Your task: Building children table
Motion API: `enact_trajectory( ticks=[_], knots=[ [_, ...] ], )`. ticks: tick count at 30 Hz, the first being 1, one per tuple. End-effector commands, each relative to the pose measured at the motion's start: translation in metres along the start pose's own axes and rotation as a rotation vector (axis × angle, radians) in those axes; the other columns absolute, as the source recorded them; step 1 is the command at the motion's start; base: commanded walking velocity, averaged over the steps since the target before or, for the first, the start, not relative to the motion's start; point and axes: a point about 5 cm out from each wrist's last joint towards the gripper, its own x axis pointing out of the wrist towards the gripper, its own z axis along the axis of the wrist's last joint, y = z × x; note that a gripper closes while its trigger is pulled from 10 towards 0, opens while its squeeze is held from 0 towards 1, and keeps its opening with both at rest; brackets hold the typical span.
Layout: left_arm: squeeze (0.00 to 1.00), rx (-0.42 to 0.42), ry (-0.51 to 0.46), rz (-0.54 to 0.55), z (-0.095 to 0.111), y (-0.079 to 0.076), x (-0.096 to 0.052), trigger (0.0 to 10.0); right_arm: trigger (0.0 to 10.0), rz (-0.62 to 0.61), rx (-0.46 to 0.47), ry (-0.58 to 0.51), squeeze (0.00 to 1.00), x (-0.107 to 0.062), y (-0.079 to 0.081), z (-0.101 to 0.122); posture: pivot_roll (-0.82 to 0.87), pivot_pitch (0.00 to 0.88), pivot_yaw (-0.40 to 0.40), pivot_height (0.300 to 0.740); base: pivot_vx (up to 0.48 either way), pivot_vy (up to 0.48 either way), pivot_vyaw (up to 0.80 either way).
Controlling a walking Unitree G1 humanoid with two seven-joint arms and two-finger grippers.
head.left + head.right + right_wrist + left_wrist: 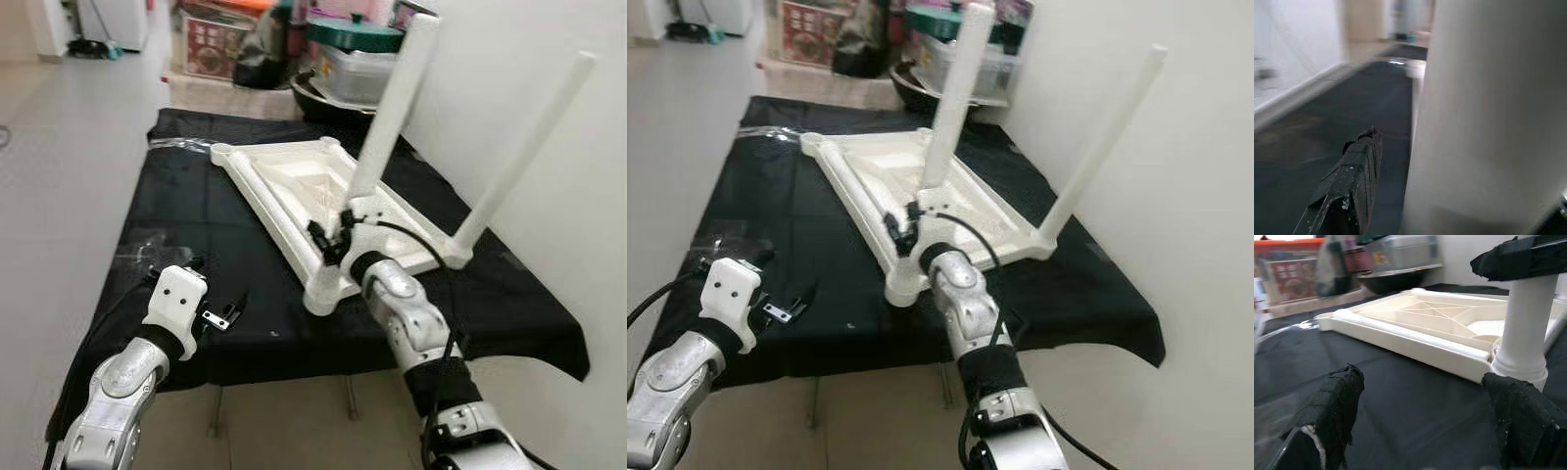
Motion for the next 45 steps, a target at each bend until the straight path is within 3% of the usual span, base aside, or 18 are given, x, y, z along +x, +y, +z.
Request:
enact_trajectory(
  ticks=[1, 9, 18, 23, 24, 25, 32, 35, 36, 37, 38, 40, 43, 44, 45],
  knots=[
    [0.00, 0.011, 0.007, -0.013, -0.001, -0.002, -0.002, 10.0, 10.0, 0.099, -0.005, -0.003, 0.00, 0.000, 0.013, 0.002, 0.17, 0.000, -0.196, 0.740, 0.000, 0.000, 0.80],
    [0.00, 0.011, 0.009, 0.000, 0.000, -0.001, -0.004, 10.0, 10.0, 0.095, 0.011, 0.025, 0.00, 0.008, 0.003, -0.004, 0.19, 0.000, -0.211, 0.740, 0.000, 0.000, 0.53],
    [0.00, 0.014, 0.013, 0.008, -0.001, 0.000, -0.005, 10.0, 10.0, 0.102, -0.028, 0.020, 0.00, 0.018, -0.009, 0.008, 0.19, 0.000, -0.217, 0.740, 0.000, 0.000, 0.00],
    [0.00, 0.011, 0.014, 0.012, -0.002, -0.001, -0.006, 10.0, 10.0, -0.007, 0.018, 0.024, 0.00, 0.023, -0.021, 0.010, 0.19, 0.000, -0.223, 0.740, 0.000, 0.000, 0.00],
    [0.00, 0.010, 0.015, 0.013, -0.002, -0.001, -0.007, 10.0, 3.1, -0.028, 0.037, 0.019, 0.00, 0.023, -0.023, 0.009, 0.19, 0.000, -0.223, 0.740, 0.000, 0.000, 0.00],
    [0.00, 0.009, 0.016, 0.014, -0.002, -0.001, -0.007, 10.0, 0.0, -0.049, 0.061, 0.003, 0.00, 0.022, -0.024, 0.009, 0.19, 0.000, -0.223, 0.740, 0.000, 0.000, 0.00],
    [0.00, 0.010, 0.021, 0.015, -0.003, -0.001, -0.008, 10.0, 0.0, -0.149, 0.045, 0.075, 0.00, 0.017, -0.027, -0.009, 0.19, 0.000, -0.221, 0.740, 0.000, 0.000, 0.00],
    [0.00, 0.010, 0.019, 0.014, -0.002, -0.001, -0.007, 10.0, 0.0, -0.334, 0.052, 0.155, 0.00, 0.013, -0.039, -0.021, 0.19, 0.000, -0.221, 0.740, 0.000, 0.000, 0.00],
    [0.00, 0.010, 0.019, 0.014, -0.002, -0.001, -0.007, 10.0, 0.0, -0.334, 0.052, 0.155, 0.00, 0.013, -0.039, -0.021, 0.19, 0.000, -0.221, 0.740, 0.000, 0.000, 0.00],
    [0.00, 0.008, 0.019, 0.012, -0.003, -0.002, -0.007, 10.0, 0.0, -0.728, 0.129, 0.244, 0.00, -0.009, -0.068, -0.039, 0.18, 0.000, -0.215, 0.740, 0.000, 0.000, 0.00],
    [0.00, 0.008, 0.019, 0.012, -0.003, -0.002, -0.007, 10.0, 0.0, -0.728, 0.129, 0.244, 0.00, -0.009, -0.068, -0.039, 0.18, 0.000, -0.215, 0.740, 0.000, 0.000, 0.00],
    [0.00, 0.006, 0.020, 0.010, -0.003, -0.003, -0.007, 10.0, 0.0, -0.945, 0.175, 0.309, 0.00, -0.029, -0.079, -0.053, 0.18, 0.000, -0.209, 0.740, 0.000, 0.000, 0.00],
    [0.00, 0.005, 0.021, 0.008, -0.004, -0.003, -0.007, 10.0, 0.0, -0.975, 0.173, 0.333, 0.00, -0.036, -0.074, -0.057, 0.17, 0.000, -0.208, 0.740, 0.000, 0.000, 0.00],
    [0.00, 0.006, 0.022, 0.005, -0.004, -0.003, -0.007, 10.0, 2.2, -0.876, 0.185, 0.350, 0.00, -0.031, -0.063, -0.060, 0.17, 0.000, -0.207, 0.740, 0.000, 0.000, 0.00],
    [0.00, 0.006, 0.022, 0.005, -0.004, -0.003, -0.007, 10.0, 2.2, -0.876, 0.185, 0.350, 0.00, -0.031, -0.063, -0.060, 0.17, 0.000, -0.207, 0.740, 0.000, 0.000, 0.00]
  ],
)
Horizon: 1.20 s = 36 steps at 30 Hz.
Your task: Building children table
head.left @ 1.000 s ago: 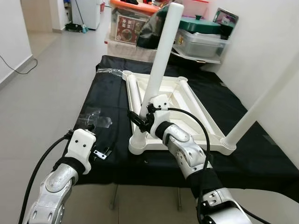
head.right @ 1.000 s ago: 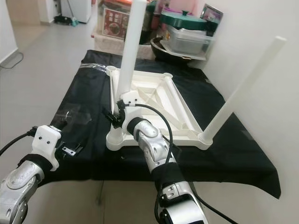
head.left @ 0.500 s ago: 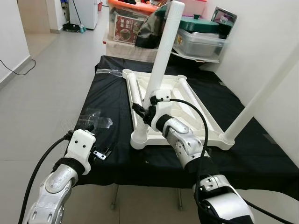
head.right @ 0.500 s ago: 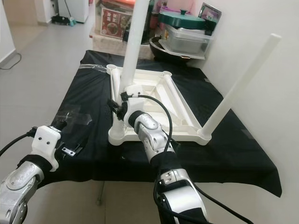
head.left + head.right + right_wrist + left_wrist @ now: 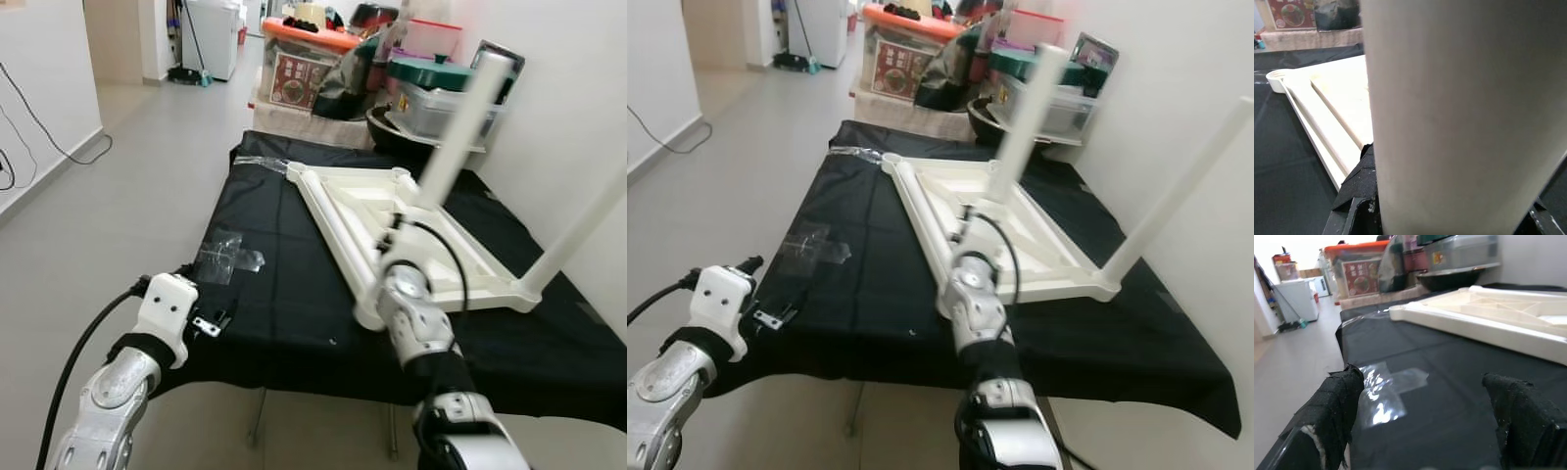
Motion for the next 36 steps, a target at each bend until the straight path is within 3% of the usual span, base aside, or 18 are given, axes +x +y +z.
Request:
enact_trajectory(
  ticks=[1, 2, 3, 5, 6, 9, 10, 12, 17, 18, 21, 24, 25, 26, 27, 33, 35, 36],
  knots=[
    [0.00, 0.009, -0.001, -0.024, 0.001, -0.006, 0.002, 10.0, 2.2, 0.061, -0.064, 0.188, 0.00, -0.006, 0.003, -0.036, 0.17, 0.000, -0.198, 0.740, 0.000, 0.000, 0.00],
    [0.00, 0.009, -0.001, -0.024, 0.001, -0.006, 0.002, 10.0, 2.2, 0.061, -0.064, 0.188, 0.00, -0.006, 0.003, -0.036, 0.17, 0.000, -0.198, 0.740, 0.000, 0.000, 0.00],
    [0.00, 0.011, -0.003, -0.033, 0.001, -0.006, 0.005, 10.0, 10.0, 0.231, -0.084, 0.164, 0.10, -0.014, 0.022, -0.032, 0.16, 0.000, -0.193, 0.740, 0.000, 0.000, 0.00],
    [0.00, 0.011, -0.004, -0.035, 0.002, -0.006, 0.005, 10.0, 10.0, 0.252, -0.087, 0.137, 0.10, -0.015, 0.024, -0.029, 0.16, 0.000, -0.193, 0.740, 0.000, 0.000, 0.00],
    [0.00, 0.011, -0.005, -0.037, 0.002, -0.006, 0.006, 10.0, 10.0, 0.302, -0.081, 0.114, 1.00, -0.015, 0.029, -0.023, 0.16, 0.000, -0.192, 0.740, 0.000, 0.000, 0.00],
    [0.00, 0.013, -0.006, -0.038, 0.002, -0.006, 0.007, 10.0, 10.0, 0.381, -0.078, 0.088, 1.00, -0.011, 0.036, -0.011, 0.17, 0.000, -0.196, 0.740, 0.000, 0.000, 0.00],
    [0.00, 0.014, -0.006, -0.036, 0.002, -0.006, 0.006, 10.0, 10.0, 0.480, -0.040, 0.072, 0.00, -0.011, 0.040, 0.000, 0.17, 0.000, -0.197, 0.740, 0.000, 0.000, 0.00],
    [0.00, 0.014, -0.004, -0.033, 0.001, -0.005, 0.004, 10.0, 10.0, 0.675, 0.004, 0.014, 0.00, -0.013, 0.045, 0.019, 0.17, 0.000, -0.197, 0.740, 0.000, 0.000, 0.00],
    [0.00, 0.015, -0.002, -0.032, 0.001, -0.005, 0.003, 10.0, 10.0, 0.824, -0.025, -0.054, 0.00, -0.014, 0.041, 0.034, 0.17, 0.000, -0.201, 0.740, 0.000, 0.000, 0.00],
    [0.00, 0.014, -0.003, -0.030, 0.001, -0.005, 0.003, 10.0, 10.0, 0.995, -0.069, -0.101, 0.00, -0.014, 0.036, 0.049, 0.17, 0.000, -0.201, 0.740, 0.000, 0.000, 0.00],
    [0.00, 0.014, -0.004, -0.031, 0.001, -0.006, 0.004, 10.0, 10.0, 1.120, -0.136, -0.114, 0.00, -0.012, 0.033, 0.051, 0.17, 0.000, -0.203, 0.740, 0.000, 0.000, 0.00],
    [0.00, 0.014, -0.005, -0.032, 0.002, -0.007, 0.004, 10.0, 10.0, 1.146, -0.169, -0.109, 0.00, -0.011, 0.033, 0.048, 0.17, 0.000, -0.204, 0.740, 0.000, 0.000, 0.00],
    [0.00, 0.015, -0.007, -0.033, 0.002, -0.007, 0.005, 10.0, 3.4, 1.170, -0.197, -0.085, 0.00, -0.008, 0.035, 0.043, 0.18, 0.000, -0.205, 0.740, 0.000, 0.000, 0.00],
    [0.00, 0.015, -0.007, -0.033, 0.002, -0.007, 0.005, 10.0, 3.4, 1.170, -0.197, -0.085, 0.00, -0.008, 0.035, 0.043, 0.18, 0.000, -0.205, 0.740, 0.000, 0.000, 0.00],
    [0.00, 0.015, -0.010, -0.031, 0.003, -0.006, 0.005, 10.0, 0.0, 1.145, -0.233, -0.026, 0.00, -0.001, 0.040, 0.031, 0.18, 0.000, -0.207, 0.740, 0.000, 0.000, 0.00],
    [0.00, 0.019, -0.007, -0.026, 0.003, -0.004, 0.002, 10.0, 0.0, 0.865, -0.233, -0.005, 0.00, 0.016, 0.036, 0.027, 0.19, 0.000, -0.216, 0.740, 0.000, 0.000, 0.00],
    [0.00, 0.020, -0.001, -0.024, 0.002, -0.003, 0.000, 10.0, 0.0, 0.473, -0.234, 0.010, 0.00, 0.031, 0.013, 0.026, 0.18, 0.000, -0.210, 0.740, 0.000, 0.000, 0.00],
    [0.00, 0.020, -0.001, -0.024, 0.002, -0.003, 0.000, 10.0, 0.0, 0.473, -0.234, 0.010, 0.00, 0.031, 0.013, 0.026, 0.18, 0.000, -0.210, 0.740, 0.000, 0.000, 0.00]
  ],
)
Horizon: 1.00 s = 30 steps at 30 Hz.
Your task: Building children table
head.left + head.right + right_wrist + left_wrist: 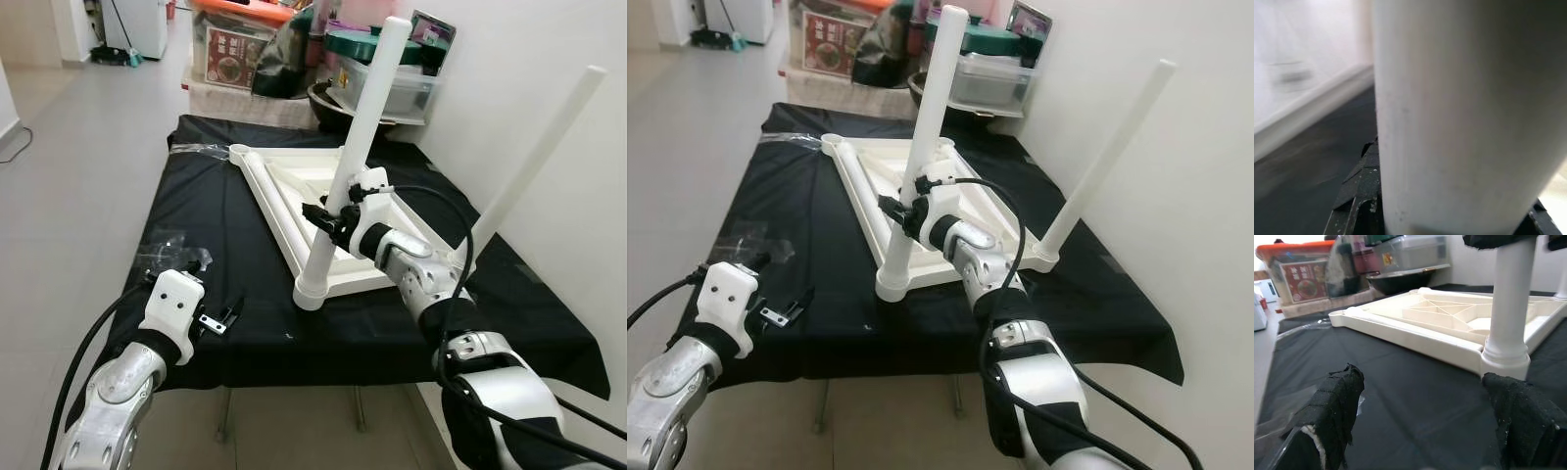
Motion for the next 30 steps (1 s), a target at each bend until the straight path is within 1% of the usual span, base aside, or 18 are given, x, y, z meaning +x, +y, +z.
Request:
enact_trajectory(
  ticks=[1, 2, 3, 4, 7, 9, 10, 11, 12, 14, 15, 18, 19, 23, 25, 28, 29, 30],
  knots=[
    [0.00, 0.015, 0.011, -0.003, -0.001, 0.000, -0.004, 10.0, 0.0, -0.402, -0.063, 0.141, 0.00, -0.015, -0.045, -0.025, 0.18, 0.000, -0.210, 0.740, 0.000, 0.000, 0.00],
    [0.00, 0.015, 0.011, -0.003, -0.001, 0.000, -0.004, 10.0, 0.0, -0.402, -0.063, 0.141, 0.00, -0.015, -0.045, -0.025, 0.18, 0.000, -0.210, 0.740, 0.000, 0.000, 0.00],
    [0.00, 0.014, 0.013, -0.005, -0.001, 0.000, -0.003, 10.0, 0.0, -0.610, -0.073, 0.139, 0.00, -0.026, -0.059, -0.030, 0.18, 0.000, -0.206, 0.740, 0.000, 0.000, 0.00],
    [0.00, 0.011, 0.012, -0.009, -0.002, -0.002, -0.002, 10.0, 0.0, -0.689, -0.069, 0.138, 0.00, -0.032, -0.059, -0.036, 0.17, 0.000, -0.204, 0.740, 0.000, 0.000, 0.00],
    [0.00, 0.005, 0.008, -0.018, 0.000, -0.004, 0.001, 10.0, 0.0, -0.636, -0.032, 0.148, 0.00, -0.039, -0.030, -0.052, 0.16, 0.000, -0.191, 0.740, 0.000, 0.000, 0.00],
    [0.00, 0.004, 0.007, -0.019, 0.000, -0.004, 0.001, 10.0, 0.0, -0.614, -0.020, 0.149, 0.00, -0.038, -0.023, -0.054, 0.16, 0.000, -0.191, 0.740, 0.000, 0.000, 0.00],
    [0.00, 0.004, 0.007, -0.022, 0.000, -0.005, 0.001, 10.0, 6.5, -0.552, -0.021, 0.146, 0.00, -0.035, -0.013, -0.055, 0.16, 0.000, -0.188, 0.740, 0.000, 0.000, 0.00],
    [0.00, 0.004, 0.007, -0.022, 0.000, -0.005, 0.001, 10.0, 6.5, -0.552, -0.021, 0.146, 0.00, -0.035, -0.013, -0.055, 0.16, 0.000, -0.188, 0.740, 0.000, 0.000, 0.00],
    [0.00, 0.005, 0.007, -0.025, 0.000, -0.004, 0.002, 10.0, 10.0, -0.464, -0.012, 0.120, 0.00, -0.032, 0.001, -0.053, 0.16, 0.000, -0.183, 0.740, 0.000, 0.000, 0.00],
    [0.00, 0.006, 0.008, -0.028, -0.001, -0.004, 0.002, 10.0, 10.0, -0.374, -0.013, 0.056, 0.00, -0.029, 0.012, -0.046, 0.15, 0.000, -0.180, 0.740, 0.000, 0.000, 0.00],
    [0.00, 0.008, 0.010, -0.032, -0.001, -0.003, 0.002, 10.0, 10.0, -0.271, -0.016, -0.015, 1.00, -0.025, 0.019, -0.035, 0.15, 0.000, -0.177, 0.740, 0.000, 0.000, 0.00],
    [0.00, 0.008, 0.010, -0.034, -0.001, -0.003, 0.002, 10.0, 10.0, -0.232, -0.047, -0.018, 1.00, -0.021, 0.015, -0.027, 0.15, 0.000, -0.174, 0.740, 0.000, 0.000, 0.00],
    [0.00, 0.005, 0.010, -0.037, -0.002, -0.004, 0.002, 10.0, 10.0, -0.192, -0.046, -0.027, 0.00, -0.018, 0.012, -0.021, 0.13, 0.000, -0.165, 0.740, 0.000, 0.000, 0.00],
    [0.00, -0.010, 0.017, -0.063, -0.005, -0.010, 0.003, 10.0, 10.0, -0.050, -0.007, -0.064, 0.00, -0.019, 0.013, -0.004, 0.12, 0.000, -0.151, 0.740, 0.000, 0.000, 0.00],
    [0.00, -0.030, 0.019, -0.091, -0.007, -0.016, 0.008, 10.0, 10.0, 0.040, -0.006, -0.071, 0.00, -0.024, 0.011, 0.001, 0.06, 0.000, -0.096, 0.740, 0.000, 0.000, 0.00],
    [0.00, -0.037, 0.019, -0.100, -0.008, -0.018, 0.010, 10.0, 10.0, 0.057, -0.021, -0.067, 0.00, -0.025, 0.009, -0.001, 0.04, 0.000, -0.081, 0.740, 0.000, 0.000, 0.00],
    [0.00, -0.043, 0.018, -0.115, -0.009, -0.020, 0.013, 10.0, 3.9, 0.059, -0.015, -0.052, 0.00, -0.025, 0.005, -0.005, 0.03, 0.000, -0.063, 0.740, 0.000, 0.000, 0.00],
    [0.00, -0.043, 0.018, -0.115, -0.009, -0.020, 0.013, 10.0, 3.9, 0.059, -0.015, -0.052, 0.00, -0.025, 0.005, -0.005, 0.03, 0.000, -0.063, 0.740, 0.000, 0.000, 0.00]
  ],
)
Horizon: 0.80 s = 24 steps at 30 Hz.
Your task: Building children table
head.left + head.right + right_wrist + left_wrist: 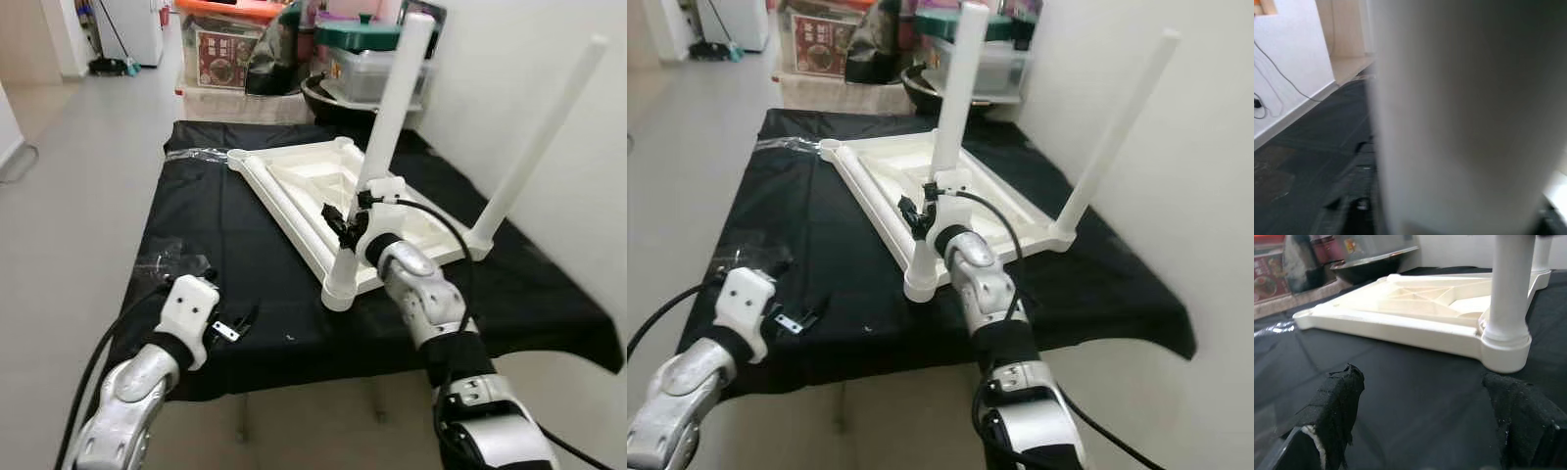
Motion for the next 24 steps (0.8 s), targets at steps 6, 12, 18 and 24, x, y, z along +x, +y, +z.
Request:
enact_trajectory(
  ticks=[6, 12, 18, 24],
  knots=[
    [0.00, -0.020, -0.010, -0.092, -0.001, -0.014, 0.016, 10.0, 0.0, -0.387, -0.018, 0.135, 0.00, -0.008, -0.035, -0.028, -0.02, 0.000, -0.017, 0.740, 0.000, 0.000, 0.00],
    [0.00, -0.021, -0.011, -0.095, -0.002, -0.014, 0.015, 10.0, 0.0, -0.800, -0.031, 0.201, 0.00, -0.031, -0.038, -0.042, -0.01, 0.000, -0.030, 0.740, 0.000, 0.000, 0.00],
    [0.00, -0.025, -0.005, -0.078, -0.004, -0.014, 0.008, 10.0, 10.0, -0.542, -0.022, 0.184, 0.00, -0.024, 0.010, -0.034, 0.02, 0.000, -0.049, 0.740, 0.000, 0.000, 0.00],
    [0.00, -0.020, -0.005, -0.071, -0.004, -0.013, 0.007, 10.0, 10.0, -0.422, 0.004, 0.085, 0.78, -0.019, 0.015, -0.020, 0.02, 0.000, -0.053, 0.740, 0.000, 0.000, 0.00]
  ],
)
